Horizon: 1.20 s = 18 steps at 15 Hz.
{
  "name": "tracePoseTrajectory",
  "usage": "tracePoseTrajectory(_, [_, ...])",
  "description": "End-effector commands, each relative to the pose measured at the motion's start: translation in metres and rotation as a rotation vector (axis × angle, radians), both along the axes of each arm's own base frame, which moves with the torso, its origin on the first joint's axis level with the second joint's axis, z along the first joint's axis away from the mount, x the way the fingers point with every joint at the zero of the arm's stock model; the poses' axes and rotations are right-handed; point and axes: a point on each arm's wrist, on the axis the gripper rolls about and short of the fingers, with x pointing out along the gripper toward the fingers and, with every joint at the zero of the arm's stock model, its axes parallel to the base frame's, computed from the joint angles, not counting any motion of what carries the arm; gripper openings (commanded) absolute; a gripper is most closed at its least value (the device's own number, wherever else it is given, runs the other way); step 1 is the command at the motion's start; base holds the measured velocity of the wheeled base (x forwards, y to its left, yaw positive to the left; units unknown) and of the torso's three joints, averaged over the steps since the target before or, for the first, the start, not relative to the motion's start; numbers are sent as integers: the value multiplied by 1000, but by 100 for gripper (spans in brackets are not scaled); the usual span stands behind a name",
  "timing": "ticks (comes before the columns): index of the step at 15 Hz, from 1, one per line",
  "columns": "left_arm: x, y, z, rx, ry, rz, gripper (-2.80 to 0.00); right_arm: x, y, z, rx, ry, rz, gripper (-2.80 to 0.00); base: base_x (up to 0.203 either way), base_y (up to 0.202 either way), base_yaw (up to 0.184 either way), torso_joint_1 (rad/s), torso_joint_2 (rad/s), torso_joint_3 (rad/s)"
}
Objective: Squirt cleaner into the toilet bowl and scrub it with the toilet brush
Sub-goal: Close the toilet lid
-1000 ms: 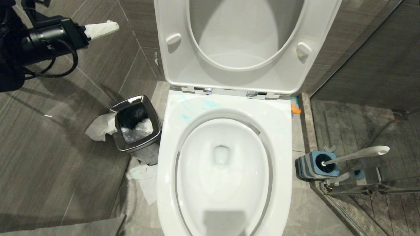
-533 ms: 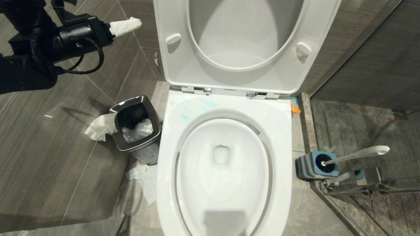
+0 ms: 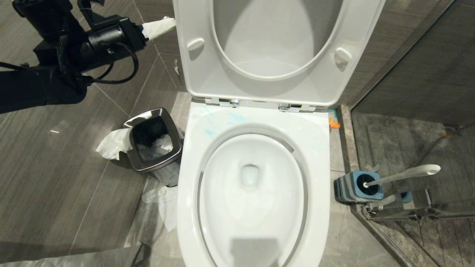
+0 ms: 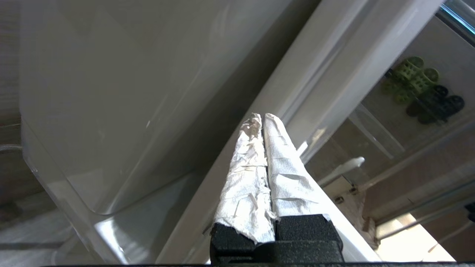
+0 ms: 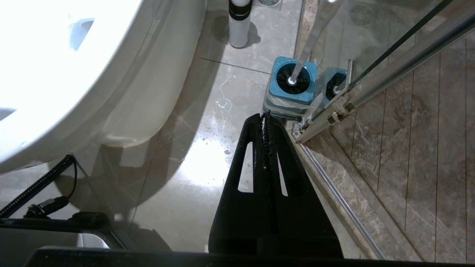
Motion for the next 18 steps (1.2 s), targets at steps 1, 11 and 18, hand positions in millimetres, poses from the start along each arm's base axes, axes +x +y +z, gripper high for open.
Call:
tracePoseTrajectory(1, [-3,-10,2,-13,-15,-11,-280,0,0,0,-1,1,2,-280,0,0,0,0,0,0])
tracePoseTrajectory(11, [2,-32,-5,-41,-65,-20,-280,0,0,0,-1,1,0,-280,0,0,0,0,0,0])
tracePoseTrajectory(18, [-6,-14,2,18,-29,-124,-280,0,0,0,-1,1,2,-280,0,0,0,0,0,0])
